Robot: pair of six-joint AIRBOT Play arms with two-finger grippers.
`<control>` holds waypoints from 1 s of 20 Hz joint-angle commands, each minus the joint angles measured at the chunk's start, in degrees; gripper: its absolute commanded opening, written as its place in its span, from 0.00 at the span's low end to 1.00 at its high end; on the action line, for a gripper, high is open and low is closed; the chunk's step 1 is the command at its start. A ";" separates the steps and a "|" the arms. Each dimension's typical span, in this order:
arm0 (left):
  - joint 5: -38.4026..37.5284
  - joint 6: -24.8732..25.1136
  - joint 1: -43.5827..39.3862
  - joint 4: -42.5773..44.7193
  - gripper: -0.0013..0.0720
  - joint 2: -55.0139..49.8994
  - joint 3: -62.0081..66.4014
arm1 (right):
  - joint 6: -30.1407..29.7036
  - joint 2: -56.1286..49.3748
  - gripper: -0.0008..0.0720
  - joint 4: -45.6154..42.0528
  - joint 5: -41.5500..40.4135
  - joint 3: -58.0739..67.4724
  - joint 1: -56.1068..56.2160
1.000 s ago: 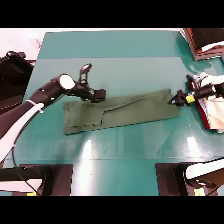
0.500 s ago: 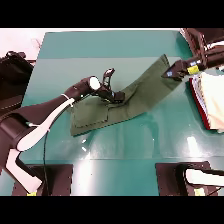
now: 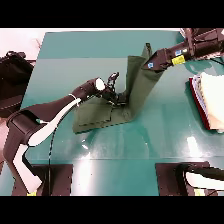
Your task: Fold the shirts.
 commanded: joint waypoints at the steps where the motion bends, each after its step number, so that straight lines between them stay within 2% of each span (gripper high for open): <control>1: -5.18 0.17 3.41 3.26 0.05 1.62 3.10 | 0.52 0.07 0.03 2.91 -2.86 0.48 3.98; 5: -7.76 -0.02 13.03 11.85 0.05 13.14 4.24 | 0.52 -0.94 0.03 3.41 -9.38 0.48 10.86; 10: -9.77 0.02 25.66 18.78 0.05 29.68 4.24 | -0.52 -9.81 0.04 3.41 -23.23 0.52 27.93; 11: -9.90 0.02 26.99 19.47 0.05 32.00 4.24 | -1.40 -12.17 0.21 3.41 -25.57 0.52 31.28; 12: -10.10 0.04 27.50 20.26 0.05 33.73 4.24 | -1.81 -14.51 0.48 3.48 -27.63 0.55 34.18; 13: -10.25 0.02 27.47 22.29 0.05 35.10 4.22 | -2.16 -16.00 0.56 3.41 -28.39 0.55 35.89; 15: -11.30 0.07 27.47 22.58 0.05 36.09 4.22 | -2.71 -16.46 0.56 0.98 -25.88 0.48 35.74; 17: -12.90 0.28 27.47 22.43 0.05 36.09 4.22 | -2.60 -13.55 0.56 -5.07 -21.77 -3.13 31.76; 20: -13.81 0.42 27.47 21.99 0.05 36.06 4.22 | -1.84 -6.32 0.56 -11.17 -21.09 -17.53 21.03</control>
